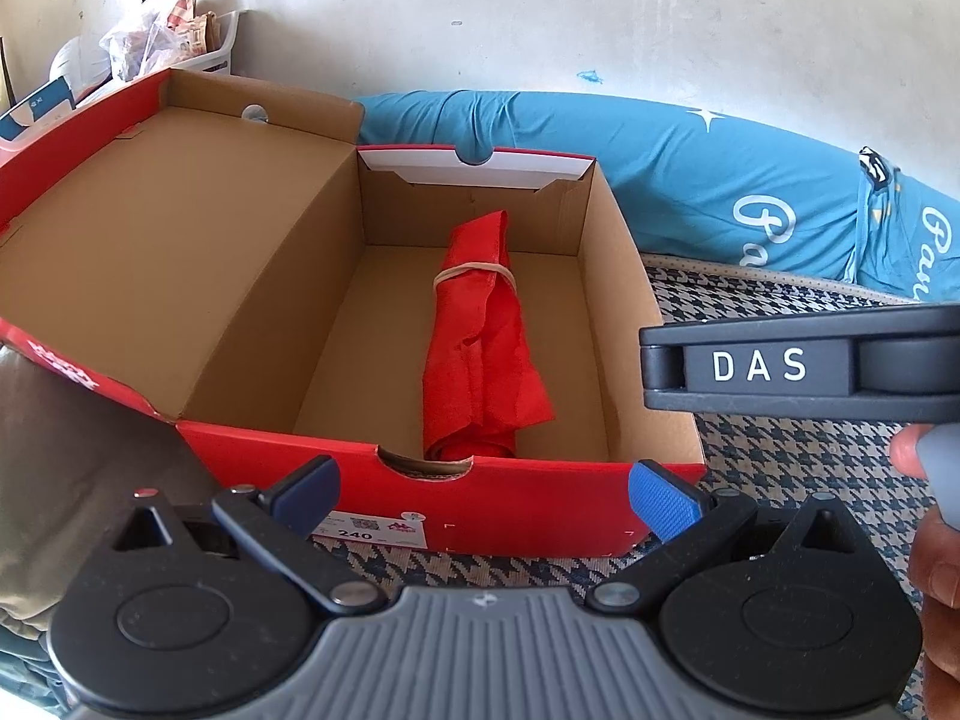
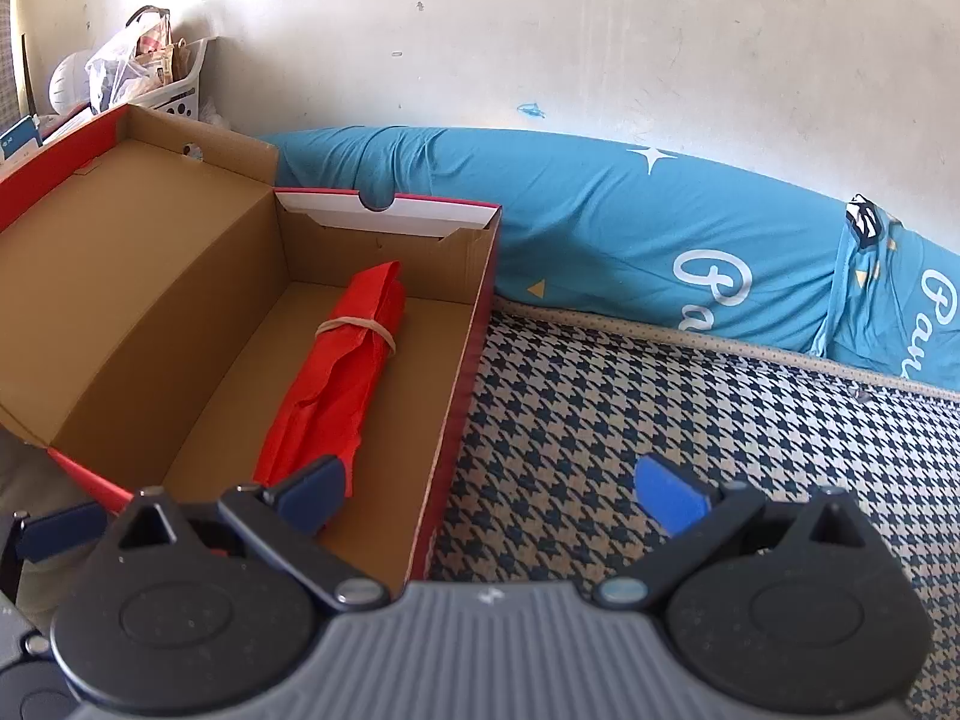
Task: Fold shopping bag
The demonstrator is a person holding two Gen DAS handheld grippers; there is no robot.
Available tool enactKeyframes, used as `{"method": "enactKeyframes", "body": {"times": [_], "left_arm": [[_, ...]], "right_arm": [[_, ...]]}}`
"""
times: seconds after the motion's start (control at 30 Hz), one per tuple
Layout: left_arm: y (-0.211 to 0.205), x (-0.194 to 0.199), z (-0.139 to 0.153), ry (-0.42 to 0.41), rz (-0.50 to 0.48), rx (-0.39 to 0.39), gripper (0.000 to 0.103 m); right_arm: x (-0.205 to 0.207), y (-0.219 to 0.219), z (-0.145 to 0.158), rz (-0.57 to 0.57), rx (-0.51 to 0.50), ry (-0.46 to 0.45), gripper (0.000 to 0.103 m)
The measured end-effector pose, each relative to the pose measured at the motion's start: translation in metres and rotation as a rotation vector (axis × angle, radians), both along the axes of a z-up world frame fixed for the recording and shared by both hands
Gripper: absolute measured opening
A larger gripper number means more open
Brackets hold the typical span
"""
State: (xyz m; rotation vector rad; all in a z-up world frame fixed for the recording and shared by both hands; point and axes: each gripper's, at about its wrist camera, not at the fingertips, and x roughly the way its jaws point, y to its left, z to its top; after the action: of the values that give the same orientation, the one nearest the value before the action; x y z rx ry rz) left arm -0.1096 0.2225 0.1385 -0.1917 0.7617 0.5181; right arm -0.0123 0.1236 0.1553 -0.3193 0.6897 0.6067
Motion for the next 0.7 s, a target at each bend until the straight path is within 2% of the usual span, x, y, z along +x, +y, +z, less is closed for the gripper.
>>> {"method": "enactKeyframes", "body": {"times": [0.2,0.7], "left_arm": [[0.011,-0.003,0.001,-0.003,0.031,0.004,0.103],[0.002,0.0,0.003,-0.008,0.001,0.005,0.103]], "right_arm": [[0.005,-0.003,0.0,-0.018,0.001,0.021,0.103],[0.01,-0.007,-0.003,-0.032,0.005,0.043,0.103]]}}
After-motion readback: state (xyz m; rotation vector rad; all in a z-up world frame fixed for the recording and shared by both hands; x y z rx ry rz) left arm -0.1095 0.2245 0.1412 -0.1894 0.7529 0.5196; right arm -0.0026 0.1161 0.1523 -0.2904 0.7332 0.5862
